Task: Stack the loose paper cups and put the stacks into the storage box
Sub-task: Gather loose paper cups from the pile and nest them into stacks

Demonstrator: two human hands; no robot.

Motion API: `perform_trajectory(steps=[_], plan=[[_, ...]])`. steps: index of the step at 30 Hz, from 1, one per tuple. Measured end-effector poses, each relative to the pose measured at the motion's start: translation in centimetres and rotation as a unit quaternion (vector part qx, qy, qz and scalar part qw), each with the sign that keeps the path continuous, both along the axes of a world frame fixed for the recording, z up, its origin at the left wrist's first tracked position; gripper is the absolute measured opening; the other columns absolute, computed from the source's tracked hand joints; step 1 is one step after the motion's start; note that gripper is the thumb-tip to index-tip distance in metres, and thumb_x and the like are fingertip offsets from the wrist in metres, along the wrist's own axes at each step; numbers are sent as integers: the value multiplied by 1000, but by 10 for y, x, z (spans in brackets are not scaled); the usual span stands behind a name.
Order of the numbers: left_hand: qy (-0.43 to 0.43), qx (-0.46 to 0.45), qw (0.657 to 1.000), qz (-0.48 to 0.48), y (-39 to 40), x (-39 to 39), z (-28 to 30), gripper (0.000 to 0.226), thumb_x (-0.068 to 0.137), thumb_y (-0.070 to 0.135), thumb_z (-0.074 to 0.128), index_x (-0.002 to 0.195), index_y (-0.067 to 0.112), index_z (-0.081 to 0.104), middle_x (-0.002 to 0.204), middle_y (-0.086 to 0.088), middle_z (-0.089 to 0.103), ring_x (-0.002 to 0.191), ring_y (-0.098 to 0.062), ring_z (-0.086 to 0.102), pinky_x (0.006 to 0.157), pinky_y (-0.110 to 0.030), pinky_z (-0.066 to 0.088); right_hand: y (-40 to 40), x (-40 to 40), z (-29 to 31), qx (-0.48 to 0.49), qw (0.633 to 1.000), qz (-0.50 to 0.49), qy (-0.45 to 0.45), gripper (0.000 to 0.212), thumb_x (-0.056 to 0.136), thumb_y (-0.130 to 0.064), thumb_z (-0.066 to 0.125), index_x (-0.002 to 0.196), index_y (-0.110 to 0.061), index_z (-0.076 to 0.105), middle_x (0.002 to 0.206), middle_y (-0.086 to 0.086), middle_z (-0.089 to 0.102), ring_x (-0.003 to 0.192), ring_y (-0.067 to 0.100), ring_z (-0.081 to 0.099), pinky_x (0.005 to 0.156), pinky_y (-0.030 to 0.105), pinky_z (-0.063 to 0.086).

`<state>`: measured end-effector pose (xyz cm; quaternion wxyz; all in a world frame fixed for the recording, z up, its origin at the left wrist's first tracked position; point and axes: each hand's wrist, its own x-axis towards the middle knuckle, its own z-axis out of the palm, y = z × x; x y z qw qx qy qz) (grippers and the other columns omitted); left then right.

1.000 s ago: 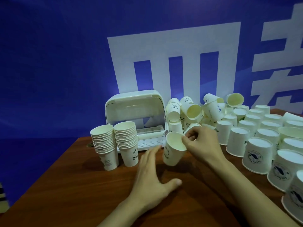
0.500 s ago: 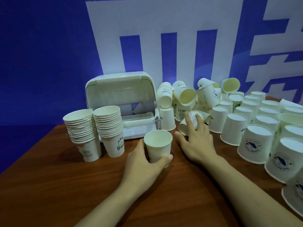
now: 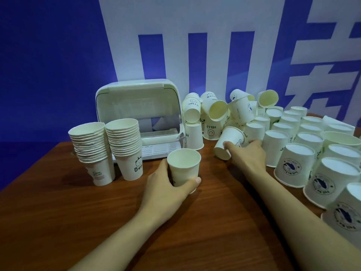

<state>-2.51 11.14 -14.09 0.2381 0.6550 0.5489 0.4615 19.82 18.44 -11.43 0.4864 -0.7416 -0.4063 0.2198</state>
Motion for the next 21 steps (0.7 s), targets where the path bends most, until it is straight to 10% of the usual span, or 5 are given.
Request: perform_trajectory(steps=[6,10,15,21], plan=[[-9,-4,1000,-11,-1,1,1,64,74,47,89,129,41,56,116,26,66,105,9,62,76,-9,47,-1,-2,-4,3,997,67,-27,39,69,-53,68,66,-17,54,65,-2,58,73,25,60,68,38,46],[-7,-3,1000,4,2,0,-2,66,72,52,90,129,40,58,116,22,68,107,3,64,79,-14,50,-7,-7,2,117,987,85,69,27,66,-39,80,75,-21,62,63,-13,61,64,15,62,70,43,58],[31,19,997,71,9,-5,-5,91,56,82,74,134,36,62,119,14,65,113,-14,63,95,-46,57,-33,-40,33,301,907,278,95,42,63,-39,86,95,-20,65,69,-12,49,63,7,44,61,21,40],[9,16,999,47,9,-6,-5,74,61,69,81,124,32,67,114,6,69,104,-14,67,84,-36,59,-50,-66,26,261,892,368,-24,53,61,-41,88,103,-22,63,82,-8,60,66,4,51,64,18,44]])
